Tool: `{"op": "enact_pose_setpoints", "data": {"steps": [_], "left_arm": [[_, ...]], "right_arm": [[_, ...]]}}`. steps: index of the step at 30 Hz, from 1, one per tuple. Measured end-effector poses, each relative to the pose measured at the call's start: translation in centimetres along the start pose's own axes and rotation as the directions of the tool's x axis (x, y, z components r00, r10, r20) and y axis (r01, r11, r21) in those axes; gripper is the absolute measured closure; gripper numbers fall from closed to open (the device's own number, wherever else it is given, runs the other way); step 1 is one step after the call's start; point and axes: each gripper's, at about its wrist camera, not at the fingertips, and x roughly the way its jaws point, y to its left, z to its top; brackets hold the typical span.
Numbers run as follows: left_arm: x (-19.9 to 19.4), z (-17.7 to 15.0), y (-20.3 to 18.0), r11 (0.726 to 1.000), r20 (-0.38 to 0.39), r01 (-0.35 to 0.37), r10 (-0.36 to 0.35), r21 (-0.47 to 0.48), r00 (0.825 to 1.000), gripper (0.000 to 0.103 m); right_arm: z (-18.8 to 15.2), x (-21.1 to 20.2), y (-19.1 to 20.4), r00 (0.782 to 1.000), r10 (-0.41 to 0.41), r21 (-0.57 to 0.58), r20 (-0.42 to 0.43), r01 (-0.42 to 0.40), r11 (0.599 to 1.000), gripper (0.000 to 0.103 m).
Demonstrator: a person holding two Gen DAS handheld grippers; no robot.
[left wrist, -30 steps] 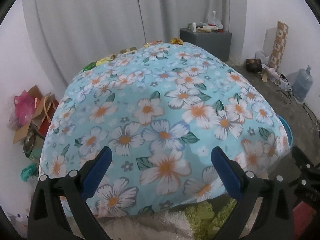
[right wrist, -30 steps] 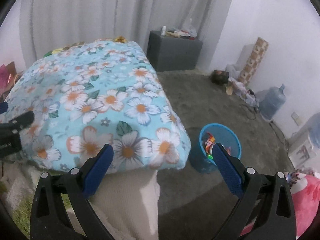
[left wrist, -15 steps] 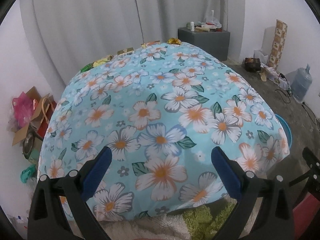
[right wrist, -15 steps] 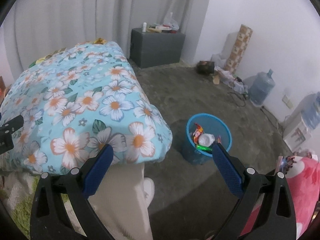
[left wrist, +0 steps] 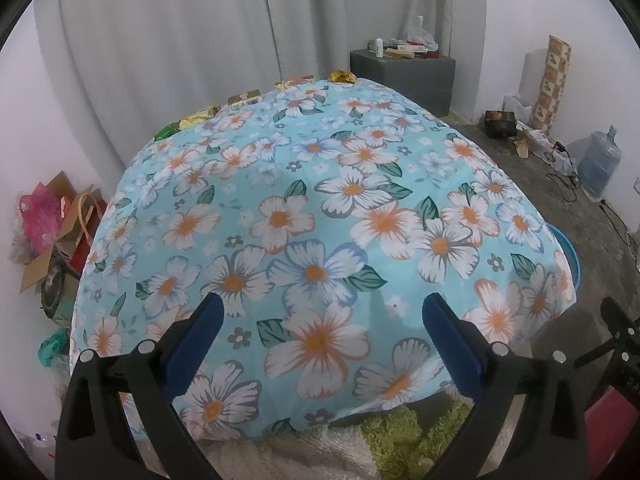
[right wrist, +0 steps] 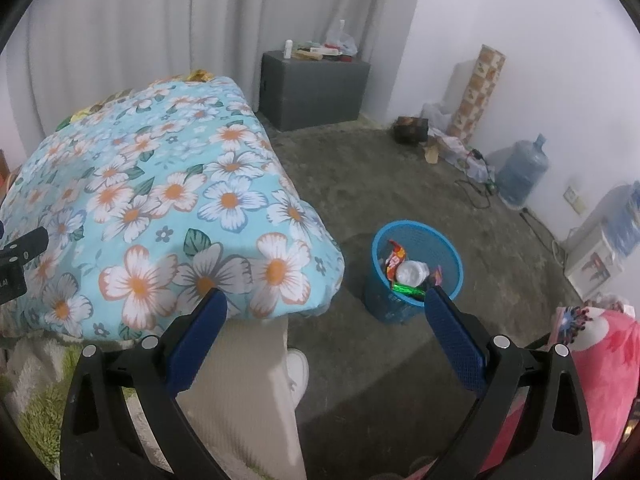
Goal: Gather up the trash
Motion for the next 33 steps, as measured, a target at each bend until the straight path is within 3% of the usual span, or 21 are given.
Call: {"op": "enact_pose_setpoints", "data": {"steps": [22,33], "left_arm": [[-0.7,-0.2,-1.9,0.990,0.014,0.119,-0.121,0.071,0.993,0.006],[-0.9,-0.2,-2.5,0.985,0.023,0.146,-0.149,0.088,0.989,0.006]], "right_arm": [[-0.1,-0.1,-0.6,1.000,-0.009,0.017,-0.003,0.009,1.000,0.008],[-0.1,-0.1,-0.7,1.000,-0.009,0.015,-0.003,0.010,1.000,0.008]]}}
